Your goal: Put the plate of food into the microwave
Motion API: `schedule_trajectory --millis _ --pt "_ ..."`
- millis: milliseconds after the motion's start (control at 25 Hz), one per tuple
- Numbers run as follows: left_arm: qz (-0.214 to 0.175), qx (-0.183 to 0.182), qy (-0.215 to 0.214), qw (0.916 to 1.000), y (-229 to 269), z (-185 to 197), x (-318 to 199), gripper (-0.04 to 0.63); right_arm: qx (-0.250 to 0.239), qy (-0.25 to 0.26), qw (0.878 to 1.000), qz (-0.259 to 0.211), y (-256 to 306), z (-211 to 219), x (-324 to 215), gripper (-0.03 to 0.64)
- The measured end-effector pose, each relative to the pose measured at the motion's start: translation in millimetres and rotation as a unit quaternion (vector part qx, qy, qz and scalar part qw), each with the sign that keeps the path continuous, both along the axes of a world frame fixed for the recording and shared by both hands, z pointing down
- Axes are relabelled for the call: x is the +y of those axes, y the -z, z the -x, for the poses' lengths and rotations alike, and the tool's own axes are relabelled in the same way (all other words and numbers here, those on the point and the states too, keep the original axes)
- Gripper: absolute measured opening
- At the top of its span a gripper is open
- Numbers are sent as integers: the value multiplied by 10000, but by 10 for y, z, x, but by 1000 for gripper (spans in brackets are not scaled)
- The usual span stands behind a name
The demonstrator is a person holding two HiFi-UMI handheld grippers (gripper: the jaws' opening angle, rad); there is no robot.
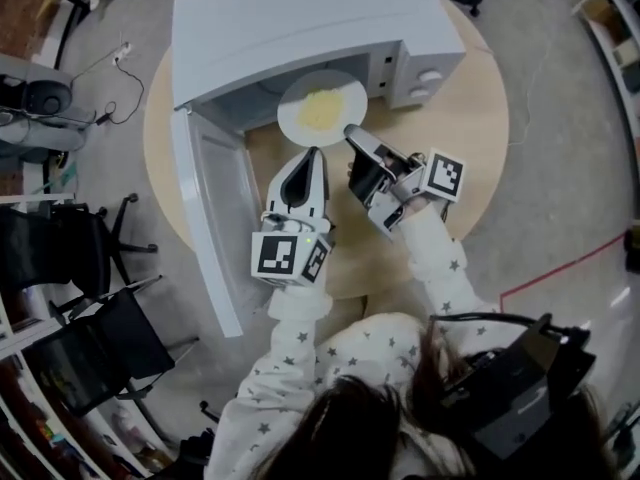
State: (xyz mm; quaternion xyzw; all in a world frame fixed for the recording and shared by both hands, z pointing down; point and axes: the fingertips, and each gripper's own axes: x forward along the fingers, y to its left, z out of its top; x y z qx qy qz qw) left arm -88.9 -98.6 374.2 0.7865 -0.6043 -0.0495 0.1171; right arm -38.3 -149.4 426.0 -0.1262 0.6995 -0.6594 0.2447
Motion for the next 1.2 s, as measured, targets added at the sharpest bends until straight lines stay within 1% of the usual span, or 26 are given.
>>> schedule_trajectory --millis 80,120,280,440,560,680,840,1080,1200 --pt "62 41 -10 10000 76 -115 224 -5 23 -100 9999 41 111 -135 223 25" --pt "83 61 15 9999 72 -110 231 -5 53 -94 9999 41 119 -126 224 25" --pt "159 41 76 9998 -136 58 -53 -5 155 -45 9998 71 -61 106 -85 25" --pt "203 35 25 9998 -166 -27 121 -5 188 -114 9997 86 -55 36 79 25" --pt "294 4 -21 9996 -207 -7 109 -5 294 -122 9994 141 -100 70 44 25" --pt "417 -38 -24 9991 -323 115 -43 -5 402 -153 9989 180 -214 192 -145 26" --pt "557 40 60 9984 -497 294 -288 -5 512 -106 9985 182 -356 379 -420 26" --pt "655 99 12 9978 -544 270 -264 -5 669 -180 9973 252 -422 353 -400 26" --pt "690 99 -24 9976 -551 271 -284 -5 661 -204 9972 269 -417 356 -404 26"
